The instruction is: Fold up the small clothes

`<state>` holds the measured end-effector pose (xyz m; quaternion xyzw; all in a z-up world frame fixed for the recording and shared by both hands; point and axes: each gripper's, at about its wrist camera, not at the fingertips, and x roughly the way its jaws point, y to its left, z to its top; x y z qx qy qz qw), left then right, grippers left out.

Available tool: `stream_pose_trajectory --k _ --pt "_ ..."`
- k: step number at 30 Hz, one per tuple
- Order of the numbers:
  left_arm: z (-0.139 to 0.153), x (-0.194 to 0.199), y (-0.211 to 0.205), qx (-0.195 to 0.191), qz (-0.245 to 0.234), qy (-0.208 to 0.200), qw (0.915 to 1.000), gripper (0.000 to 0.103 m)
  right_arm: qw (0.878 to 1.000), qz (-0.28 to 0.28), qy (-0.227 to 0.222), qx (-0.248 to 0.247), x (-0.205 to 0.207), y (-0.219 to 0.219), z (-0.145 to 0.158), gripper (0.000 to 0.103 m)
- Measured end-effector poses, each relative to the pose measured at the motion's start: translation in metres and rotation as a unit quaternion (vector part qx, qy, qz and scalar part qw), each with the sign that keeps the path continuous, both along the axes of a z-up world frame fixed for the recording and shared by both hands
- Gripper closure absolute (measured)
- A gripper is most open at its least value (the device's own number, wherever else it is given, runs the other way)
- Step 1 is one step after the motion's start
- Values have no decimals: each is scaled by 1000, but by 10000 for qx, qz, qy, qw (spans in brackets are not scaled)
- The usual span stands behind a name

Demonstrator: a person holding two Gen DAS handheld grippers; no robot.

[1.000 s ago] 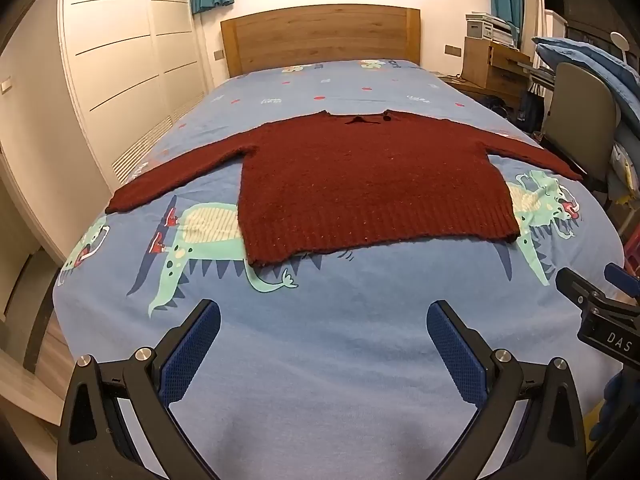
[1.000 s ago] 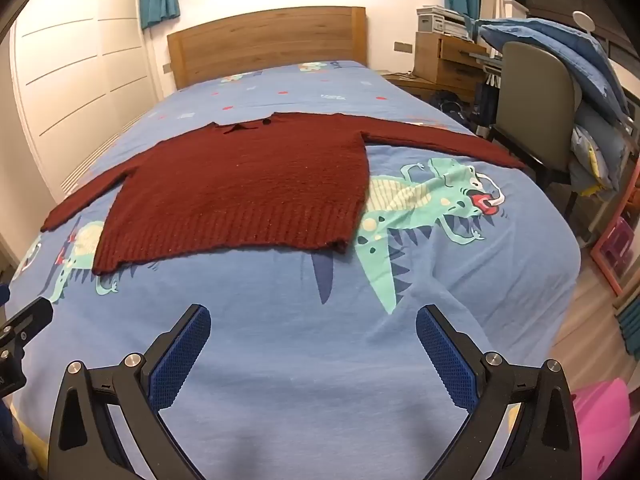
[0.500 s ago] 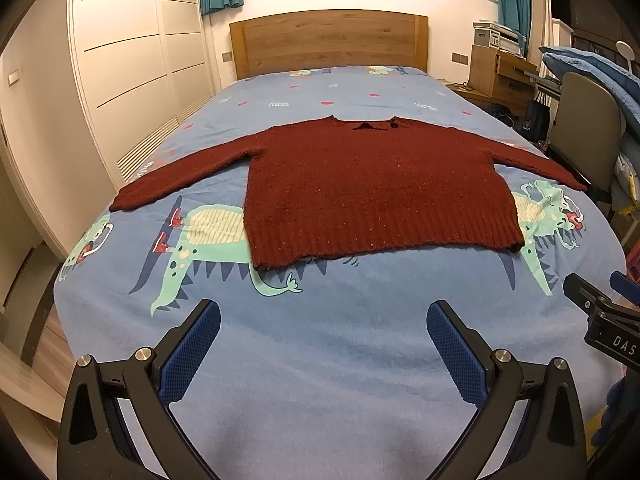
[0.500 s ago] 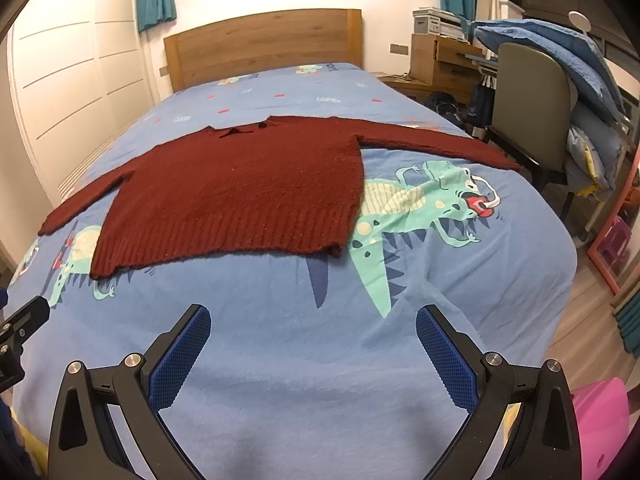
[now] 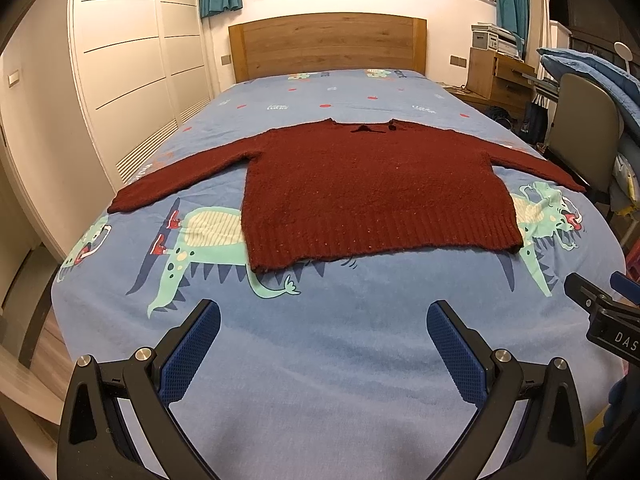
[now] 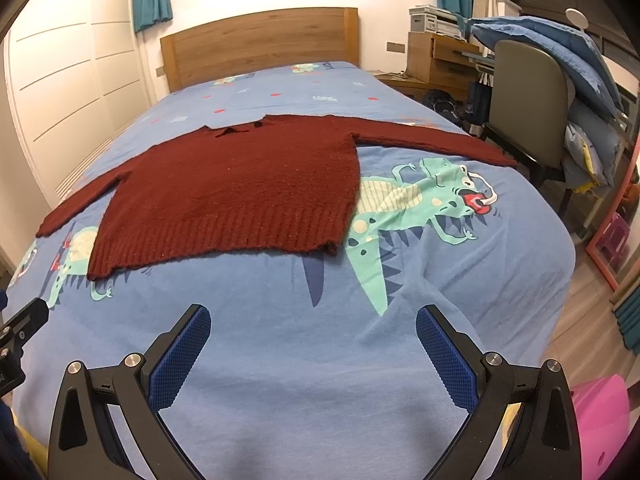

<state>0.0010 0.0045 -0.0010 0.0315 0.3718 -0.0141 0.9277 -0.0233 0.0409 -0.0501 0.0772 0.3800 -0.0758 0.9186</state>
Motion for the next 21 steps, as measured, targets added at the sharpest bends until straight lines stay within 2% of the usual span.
stream_pose_trajectory --k 21 --pt "-5 7 0 -2 -25 59 10000 1 9999 -47 27 111 5 -5 0 0"
